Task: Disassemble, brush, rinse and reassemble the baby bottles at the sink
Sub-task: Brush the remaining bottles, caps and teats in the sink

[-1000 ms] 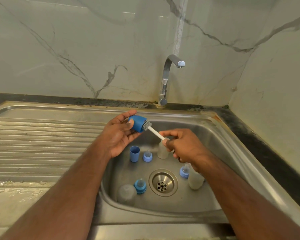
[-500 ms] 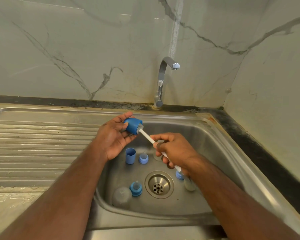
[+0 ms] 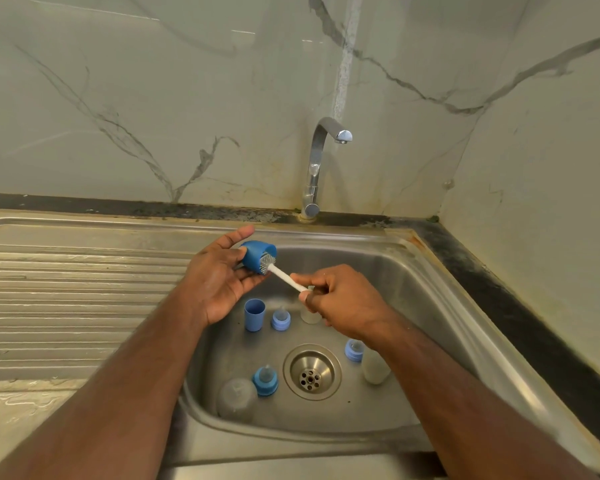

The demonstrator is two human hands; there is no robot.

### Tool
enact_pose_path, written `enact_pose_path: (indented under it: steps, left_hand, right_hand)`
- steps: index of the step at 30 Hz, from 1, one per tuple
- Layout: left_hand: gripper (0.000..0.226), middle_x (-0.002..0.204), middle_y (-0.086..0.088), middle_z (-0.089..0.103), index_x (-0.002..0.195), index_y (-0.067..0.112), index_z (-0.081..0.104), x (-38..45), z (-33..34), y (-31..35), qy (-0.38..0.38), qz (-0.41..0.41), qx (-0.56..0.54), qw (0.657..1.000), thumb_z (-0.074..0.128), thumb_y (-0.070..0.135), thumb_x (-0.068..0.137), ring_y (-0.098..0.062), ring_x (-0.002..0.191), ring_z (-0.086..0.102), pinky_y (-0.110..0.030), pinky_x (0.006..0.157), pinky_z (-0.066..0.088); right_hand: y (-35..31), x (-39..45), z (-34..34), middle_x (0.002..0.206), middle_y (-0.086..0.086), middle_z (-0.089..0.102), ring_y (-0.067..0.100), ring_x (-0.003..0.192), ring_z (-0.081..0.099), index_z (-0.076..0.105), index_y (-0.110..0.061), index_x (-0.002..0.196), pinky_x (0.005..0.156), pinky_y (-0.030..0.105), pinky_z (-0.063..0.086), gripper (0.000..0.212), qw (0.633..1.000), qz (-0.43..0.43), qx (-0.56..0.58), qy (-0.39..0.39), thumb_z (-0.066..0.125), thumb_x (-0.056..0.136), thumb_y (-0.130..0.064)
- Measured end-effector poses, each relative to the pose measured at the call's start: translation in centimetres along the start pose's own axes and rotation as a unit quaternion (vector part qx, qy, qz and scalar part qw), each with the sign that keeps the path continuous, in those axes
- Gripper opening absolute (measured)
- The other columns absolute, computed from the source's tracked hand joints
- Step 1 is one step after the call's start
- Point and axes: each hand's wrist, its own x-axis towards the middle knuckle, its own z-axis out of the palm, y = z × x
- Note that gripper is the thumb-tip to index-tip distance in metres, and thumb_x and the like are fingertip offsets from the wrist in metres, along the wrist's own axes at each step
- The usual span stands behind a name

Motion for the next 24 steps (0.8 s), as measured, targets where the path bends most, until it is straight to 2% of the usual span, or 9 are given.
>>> enact_pose_path:
  steps: [3, 5, 6, 8, 11, 13, 17, 21, 24]
  left_hand:
    - [0.041, 0.130, -0.022, 0.062, 0.131, 0.017, 0.062, 0.2, -0.2, 0.0, 0.005, 0.000, -0.003, 1.000, 0.040, -0.004, 0.103, -0.037, 0.110, 0.070, -0.049, 0.091, 0.058]
    - [0.039, 0.130, -0.023, 0.062, 0.131, 0.016, 0.062, 0.3, -0.2, -0.1, 0.001, -0.001, -0.002, 1.000, 0.040, -0.003, 0.104, -0.039, 0.110, 0.071, -0.050, 0.093, 0.057]
    - [0.039, 0.131, -0.024, 0.062, 0.131, 0.015, 0.062, 0.3, -0.1, -0.2, -0.002, -0.002, 0.000, 1.000, 0.041, -0.003, 0.104, -0.038, 0.110, 0.071, -0.050, 0.094, 0.057]
    - [0.038, 0.131, -0.023, 0.063, 0.130, 0.015, 0.063, 0.3, 0.0, -0.3, -0.006, -0.001, 0.005, 1.000, 0.041, -0.002, 0.104, -0.038, 0.111, 0.070, -0.048, 0.095, 0.056]
    - [0.037, 0.129, -0.022, 0.063, 0.130, 0.015, 0.064, 0.3, 0.0, -0.2, -0.003, 0.007, 0.009, 1.000, 0.041, -0.001, 0.105, -0.037, 0.111, 0.070, -0.046, 0.092, 0.057]
    - [0.036, 0.127, -0.021, 0.064, 0.130, 0.015, 0.064, 0.3, -0.2, -0.2, 0.004, 0.013, 0.009, 1.000, 0.042, 0.000, 0.105, -0.035, 0.108, 0.072, -0.046, 0.089, 0.059]
    - [0.034, 0.127, -0.022, 0.065, 0.130, 0.013, 0.063, 0.5, -0.4, -0.4, 0.001, 0.003, 0.016, 1.000, 0.043, 0.001, 0.105, -0.037, 0.108, 0.071, -0.048, 0.090, 0.058]
    - [0.033, 0.127, -0.020, 0.067, 0.129, 0.014, 0.064, 0.7, -0.1, -0.7, -0.004, 0.008, 0.028, 1.000, 0.043, 0.003, 0.106, -0.035, 0.109, 0.071, -0.047, 0.093, 0.057]
    - [0.032, 0.126, -0.018, 0.066, 0.128, 0.015, 0.065, 0.7, -0.1, -0.6, 0.004, 0.018, 0.029, 0.999, 0.043, 0.005, 0.107, -0.034, 0.109, 0.072, -0.045, 0.092, 0.058]
  right_hand:
    - [0.1, 0.3, -0.4, 0.085, -0.016, 0.065, 0.004, 0.067, 0.058, 0.061, -0.041, 0.133, 0.061, 0.018, 0.043, 0.037, 0.993, -0.003, -0.117, 0.023, 0.058, 0.099, -0.026]
    - [0.3, 0.4, -0.3, 0.100, -0.013, 0.070, 0.006, 0.078, 0.062, 0.061, -0.041, 0.133, 0.072, 0.023, 0.051, 0.037, 0.993, 0.005, -0.102, 0.055, 0.058, 0.099, -0.026]
    - [0.4, 0.5, -0.1, 0.097, -0.014, 0.069, 0.005, 0.079, 0.061, 0.063, -0.039, 0.131, 0.076, 0.024, 0.051, 0.037, 0.997, 0.011, -0.055, 0.057, 0.060, 0.098, -0.024]
    - [0.6, 0.4, 0.3, 0.075, -0.021, 0.059, 0.000, 0.068, 0.054, 0.065, -0.034, 0.131, 0.070, 0.020, 0.045, 0.036, 0.999, 0.018, 0.034, 0.035, 0.061, 0.097, -0.020]
    - [0.3, 0.3, 0.2, 0.064, -0.022, 0.050, -0.001, 0.057, 0.048, 0.061, -0.035, 0.135, 0.056, 0.009, 0.034, 0.039, 1.000, -0.006, -0.015, 0.008, 0.061, 0.098, -0.020]
    - [-0.1, 0.3, -0.1, 0.073, -0.019, 0.057, 0.002, 0.059, 0.050, 0.059, -0.039, 0.136, 0.054, 0.011, 0.035, 0.040, 0.997, -0.014, -0.073, 0.005, 0.059, 0.099, -0.023]
    - [0.4, 0.8, -0.3, 0.105, -0.014, 0.068, 0.004, 0.073, 0.058, 0.058, -0.045, 0.134, 0.067, 0.023, 0.049, 0.039, 0.985, -0.007, -0.163, 0.056, 0.057, 0.099, -0.027]
    - [0.9, 0.6, 0.5, 0.073, -0.020, 0.057, 0.000, 0.064, 0.051, 0.065, -0.033, 0.130, 0.062, 0.017, 0.040, 0.036, 0.998, 0.018, 0.047, 0.028, 0.061, 0.097, -0.019]
    - [0.7, 0.5, 0.5, 0.066, -0.020, 0.053, 0.003, 0.060, 0.052, 0.064, -0.034, 0.133, 0.061, 0.021, 0.047, 0.039, 1.000, 0.003, 0.029, 0.001, 0.063, 0.096, -0.019]
